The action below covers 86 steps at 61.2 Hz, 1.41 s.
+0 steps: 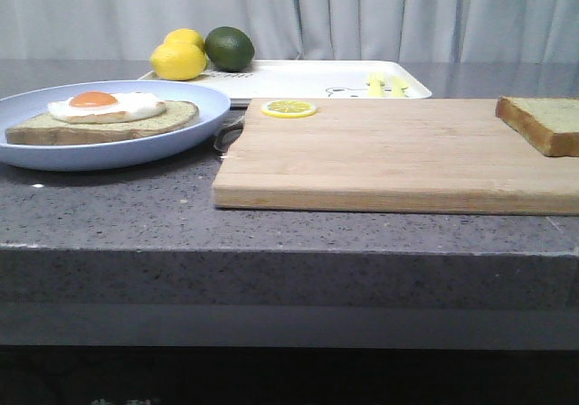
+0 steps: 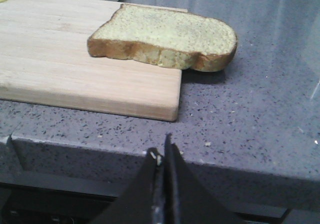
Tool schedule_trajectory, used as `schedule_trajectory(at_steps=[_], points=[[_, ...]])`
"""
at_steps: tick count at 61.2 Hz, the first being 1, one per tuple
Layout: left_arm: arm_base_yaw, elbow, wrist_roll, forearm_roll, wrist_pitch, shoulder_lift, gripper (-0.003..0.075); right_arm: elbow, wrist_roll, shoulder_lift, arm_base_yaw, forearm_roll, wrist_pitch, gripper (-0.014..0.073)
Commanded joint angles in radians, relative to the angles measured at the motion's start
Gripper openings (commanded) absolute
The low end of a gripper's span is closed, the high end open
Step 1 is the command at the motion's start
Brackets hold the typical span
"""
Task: Place bread and move sandwich to tray
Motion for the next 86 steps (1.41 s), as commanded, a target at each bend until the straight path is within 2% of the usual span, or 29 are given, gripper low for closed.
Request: schedule_trajectory(at_steps=[1, 72, 86], points=[[0.001, 0.005, 0.0, -0.01, -0.087, -0.019, -0.0018, -0.005, -0.003, -0.02, -0.004, -0.004, -0.08, -0.011], [0.001, 0.005, 0.0, -0.01, -0.089, -0.019, -0.0018, -0.005, -0.003, -0.02, -0.004, -0.003, -0.081, -0.011], [0.001, 0.005, 0.0, -0.012, -0.098, -0.019, -0.0018, -0.005, -0.003, -0.02, -0.004, 0.059, -0.188, -0.011]])
